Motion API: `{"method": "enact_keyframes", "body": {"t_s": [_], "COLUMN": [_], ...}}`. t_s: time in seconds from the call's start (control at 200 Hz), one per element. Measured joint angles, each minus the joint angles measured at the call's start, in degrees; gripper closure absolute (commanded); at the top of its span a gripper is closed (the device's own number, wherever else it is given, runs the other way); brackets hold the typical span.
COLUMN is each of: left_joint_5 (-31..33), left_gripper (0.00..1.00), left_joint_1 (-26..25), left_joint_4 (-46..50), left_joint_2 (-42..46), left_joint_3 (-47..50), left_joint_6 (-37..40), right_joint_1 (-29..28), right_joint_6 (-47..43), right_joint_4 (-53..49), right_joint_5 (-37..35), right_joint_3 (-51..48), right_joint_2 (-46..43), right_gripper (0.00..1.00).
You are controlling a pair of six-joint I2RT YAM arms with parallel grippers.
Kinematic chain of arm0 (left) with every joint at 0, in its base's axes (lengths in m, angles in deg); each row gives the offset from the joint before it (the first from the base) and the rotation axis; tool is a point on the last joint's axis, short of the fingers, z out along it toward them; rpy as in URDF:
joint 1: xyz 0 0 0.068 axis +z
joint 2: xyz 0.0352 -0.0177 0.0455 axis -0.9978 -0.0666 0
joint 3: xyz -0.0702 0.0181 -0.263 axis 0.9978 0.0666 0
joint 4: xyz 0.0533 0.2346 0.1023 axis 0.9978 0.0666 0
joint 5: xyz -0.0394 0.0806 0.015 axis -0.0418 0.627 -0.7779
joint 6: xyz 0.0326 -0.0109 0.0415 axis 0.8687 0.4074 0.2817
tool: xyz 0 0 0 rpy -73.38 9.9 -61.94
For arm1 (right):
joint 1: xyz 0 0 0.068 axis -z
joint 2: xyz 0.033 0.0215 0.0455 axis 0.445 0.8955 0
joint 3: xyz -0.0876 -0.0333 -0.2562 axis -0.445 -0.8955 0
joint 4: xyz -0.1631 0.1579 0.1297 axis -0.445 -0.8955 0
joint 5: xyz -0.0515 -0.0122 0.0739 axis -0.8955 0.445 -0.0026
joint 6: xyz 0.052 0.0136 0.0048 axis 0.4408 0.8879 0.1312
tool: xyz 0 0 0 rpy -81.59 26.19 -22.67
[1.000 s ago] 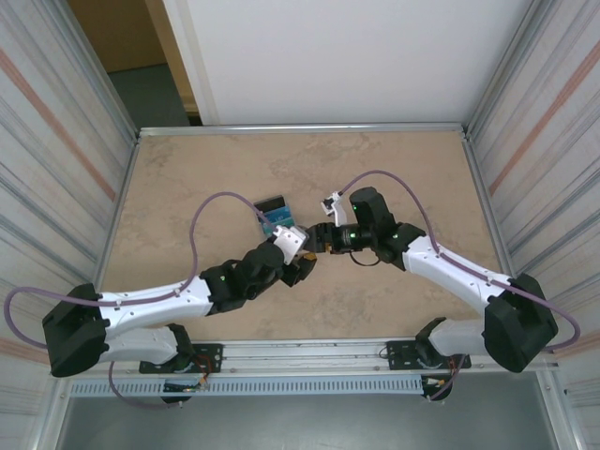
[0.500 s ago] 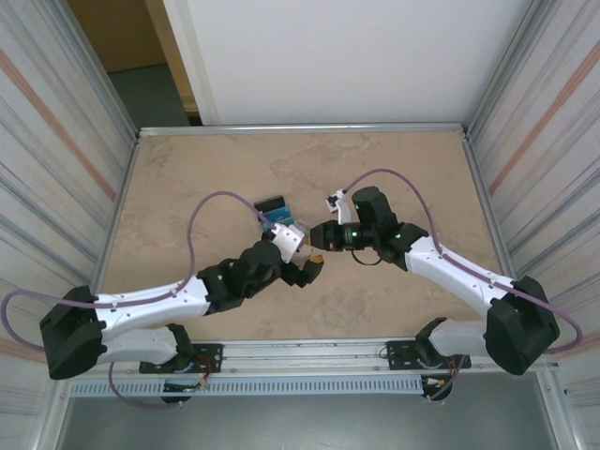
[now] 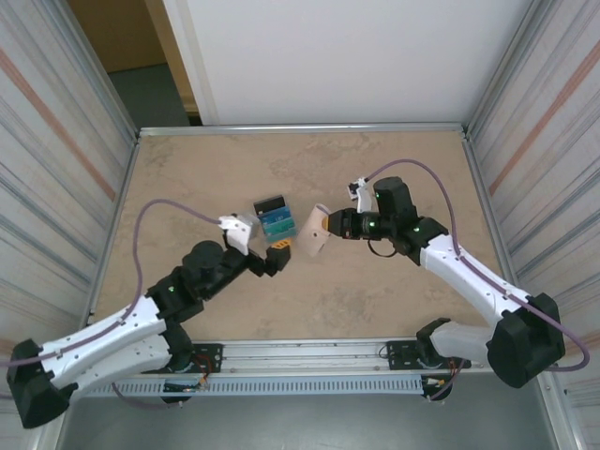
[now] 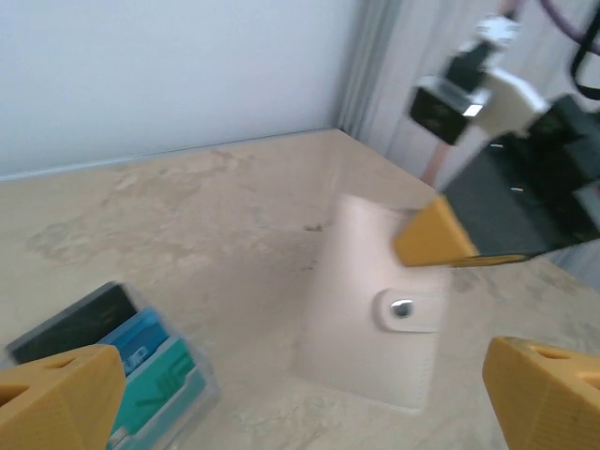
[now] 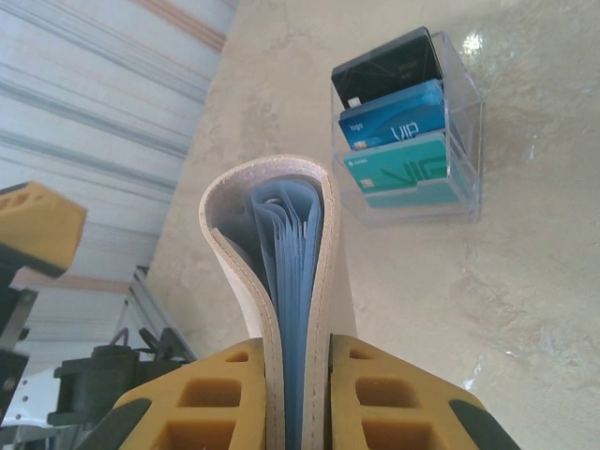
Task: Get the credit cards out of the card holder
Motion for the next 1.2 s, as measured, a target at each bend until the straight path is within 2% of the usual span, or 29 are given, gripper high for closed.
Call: {"method": "enact_keyframes", "body": {"t_s": [0.105, 0.185, 0.316, 0.531, 0.762, 0.872, 0.972, 1.203], "left_joint_5": [-7.5, -16.2, -28.28, -43.1, -52.65, -55.54, -57.29, -59.47], "left_gripper": [0.09, 0.11, 0.12, 0.14, 0.15, 0.19, 0.28, 0.6], "left_joint_1": [8.13, 13.84, 18.78, 19.1, 17.77, 17.16, 16.55, 15.76], "left_joint_4": [1.05, 0.72, -0.02, -1.57, -1.9, -2.47, -2.67, -3.1], "left_joint_2": [1.95, 1.88, -1.16, -8.59, -11.15, -11.85, -12.74, -14.8], "left_joint_3": [1.4, 2.49, 2.86, 1.38, -2.47, -2.89, -3.17, -4.07], "left_joint_6": [-3.04, -4.98, -6.29, -5.92, -2.12, -0.94, -0.09, 0.85], "right_joint_1": [0.09, 0.09, 0.09, 0.09, -0.13, -0.7, -1.55, -2.64], "right_joint_6": [-1.81, -2.38, -2.4, -3.82, -8.22, -9.57, -10.29, -11.61], "right_joint_4": [-1.7, -2.16, -2.78, -3.41, -5.73, -6.29, -6.71, -7.87], "right_joint_5": [1.4, 2.8, 5.75, 13.09, 20.24, 21.84, 22.62, 23.02], "right_joint_3": [1.79, 2.34, 2.38, 4.17, 7.93, 8.63, 8.72, 9.64], "right_joint_2": [0.0, 0.0, 0.07, 1.2, 1.9, 2.01, 2.32, 3.67], "right_gripper": [1.0, 1.0, 1.0, 0.99, 0.98, 0.98, 0.98, 0.97]}}
